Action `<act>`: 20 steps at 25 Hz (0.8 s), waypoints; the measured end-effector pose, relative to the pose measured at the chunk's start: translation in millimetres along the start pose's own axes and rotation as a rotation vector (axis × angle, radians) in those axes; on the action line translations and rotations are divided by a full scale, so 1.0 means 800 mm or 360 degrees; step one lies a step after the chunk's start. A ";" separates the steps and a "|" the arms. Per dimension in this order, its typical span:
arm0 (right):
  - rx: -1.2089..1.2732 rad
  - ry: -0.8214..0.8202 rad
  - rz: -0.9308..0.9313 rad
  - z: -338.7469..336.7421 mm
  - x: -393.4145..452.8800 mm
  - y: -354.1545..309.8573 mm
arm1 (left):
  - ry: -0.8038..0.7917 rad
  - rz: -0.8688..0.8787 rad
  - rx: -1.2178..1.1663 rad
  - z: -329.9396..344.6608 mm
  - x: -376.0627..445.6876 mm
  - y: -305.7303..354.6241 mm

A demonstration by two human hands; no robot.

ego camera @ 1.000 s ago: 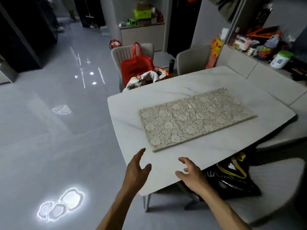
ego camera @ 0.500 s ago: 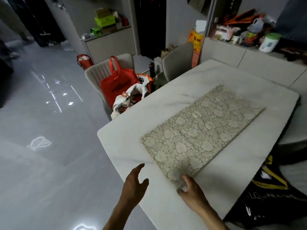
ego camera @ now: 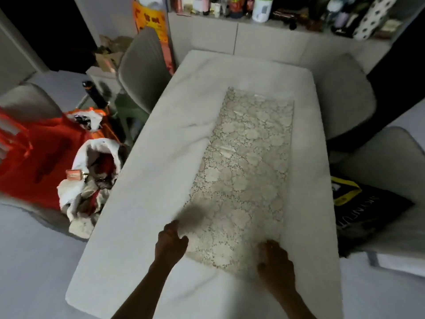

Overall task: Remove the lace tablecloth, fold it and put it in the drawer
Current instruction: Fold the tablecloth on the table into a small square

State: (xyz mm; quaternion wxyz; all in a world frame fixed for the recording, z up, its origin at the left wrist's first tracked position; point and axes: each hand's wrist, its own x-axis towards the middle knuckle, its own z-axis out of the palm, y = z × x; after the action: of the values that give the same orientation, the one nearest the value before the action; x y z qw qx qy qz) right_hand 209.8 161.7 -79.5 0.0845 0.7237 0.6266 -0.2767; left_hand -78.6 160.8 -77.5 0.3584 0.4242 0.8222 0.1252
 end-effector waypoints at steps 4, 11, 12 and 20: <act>0.0519 0.0254 0.0569 0.022 -0.008 -0.004 | -0.0006 -0.0083 -0.0057 0.006 0.044 -0.009; 0.1192 0.0230 0.0695 0.032 -0.030 0.017 | -0.0125 -0.0072 -0.0714 -0.012 0.045 -0.016; 0.1274 0.0180 0.0683 0.032 -0.043 0.022 | -0.0170 -0.0033 -0.0787 -0.021 0.035 -0.026; 0.1983 -0.0363 0.0850 0.038 -0.205 0.059 | -0.0625 -0.0353 -0.0943 -0.098 -0.102 -0.124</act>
State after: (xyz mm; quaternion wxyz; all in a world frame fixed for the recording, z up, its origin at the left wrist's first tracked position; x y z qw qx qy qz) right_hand 235.9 -2.8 -32.5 -0.2167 0.7334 0.1379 -0.6294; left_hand -162.3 44.4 -32.6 0.6278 0.2263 0.7068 0.2346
